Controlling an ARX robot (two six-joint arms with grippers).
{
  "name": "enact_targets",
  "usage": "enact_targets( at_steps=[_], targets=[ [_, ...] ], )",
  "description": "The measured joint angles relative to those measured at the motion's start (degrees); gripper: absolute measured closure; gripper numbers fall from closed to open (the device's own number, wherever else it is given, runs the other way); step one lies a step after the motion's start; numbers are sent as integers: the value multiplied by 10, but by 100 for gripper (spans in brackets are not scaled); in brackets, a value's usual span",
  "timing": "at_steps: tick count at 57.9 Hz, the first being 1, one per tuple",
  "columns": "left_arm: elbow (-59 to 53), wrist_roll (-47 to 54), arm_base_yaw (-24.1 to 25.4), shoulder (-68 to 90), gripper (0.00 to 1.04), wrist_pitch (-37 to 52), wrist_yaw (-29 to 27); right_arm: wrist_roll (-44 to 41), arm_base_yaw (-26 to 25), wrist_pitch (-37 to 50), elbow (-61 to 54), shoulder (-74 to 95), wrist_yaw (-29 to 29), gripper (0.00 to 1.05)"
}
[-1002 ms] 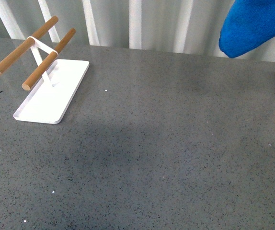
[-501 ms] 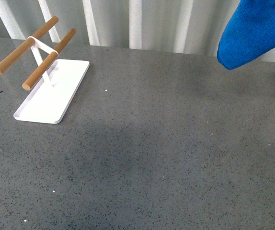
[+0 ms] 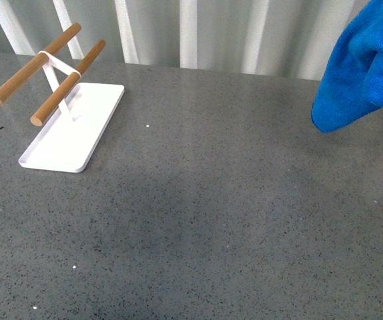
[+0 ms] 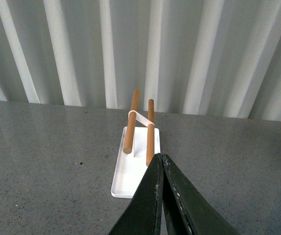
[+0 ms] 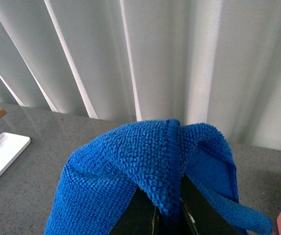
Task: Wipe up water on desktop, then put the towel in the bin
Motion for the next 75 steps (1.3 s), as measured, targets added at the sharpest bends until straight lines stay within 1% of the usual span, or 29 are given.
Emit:
enact_targets(
  at_steps=[5, 10, 12, 28, 35, 39, 41, 45, 47, 51, 55, 56, 57, 59, 60, 66, 71, 75],
  targets=[
    [0, 0, 0, -10, 101, -10, 0, -1, 7, -12, 8, 1, 8, 102],
    [0, 0, 0, -74, 101, -94, 0, 0, 14, -31, 19, 7, 13, 102],
    [0, 0, 0, -89, 101, -106, 0, 1, 15, -39, 24, 12, 16, 102],
    [0, 0, 0, -107, 101, -110, 0, 30, 25, -106, 52, 90, 51, 102],
    [0, 0, 0, -107, 101, -110, 0, 52, 44, -115, 56, 136, 77, 102],
    [0, 0, 0, -107, 91, -110, 0, 66, 59, -115, 56, 159, 79, 102],
    [0, 0, 0, -107, 84, -110, 0, 77, 71, -115, 56, 176, 87, 102],
    [0, 0, 0, -107, 73, -110, 0, 91, 90, -112, 56, 204, 96, 102],
    [0, 0, 0, -107, 63, -110, 0, 101, 104, -109, 56, 231, 105, 102],
    [0, 0, 0, -107, 48, -110, 0, 120, 127, -99, 56, 280, 115, 102],
    [0, 0, 0, -107, 33, -110, 0, 137, 140, -91, 56, 315, 120, 102],
    [0, 0, 0, -107, 32, -110, 0, 139, 140, -90, 56, 317, 121, 102],
    [0, 0, 0, -107, 27, -110, 0, 143, 142, -87, 56, 323, 122, 102],
    [0, 0, 0, -107, 22, -110, 0, 147, 144, -84, 56, 328, 125, 102],
    [0, 0, 0, -107, 21, -110, 0, 148, 144, -82, 56, 330, 127, 102],
    [0, 0, 0, -107, 5, -110, 0, 156, 145, -71, 56, 336, 129, 102],
    [0, 0, 0, -107, 8, -110, 0, 158, 141, -65, 56, 341, 130, 102],
    [0, 0, 0, -107, 7, -110, 0, 160, 135, -61, 56, 343, 129, 102]
  ],
)
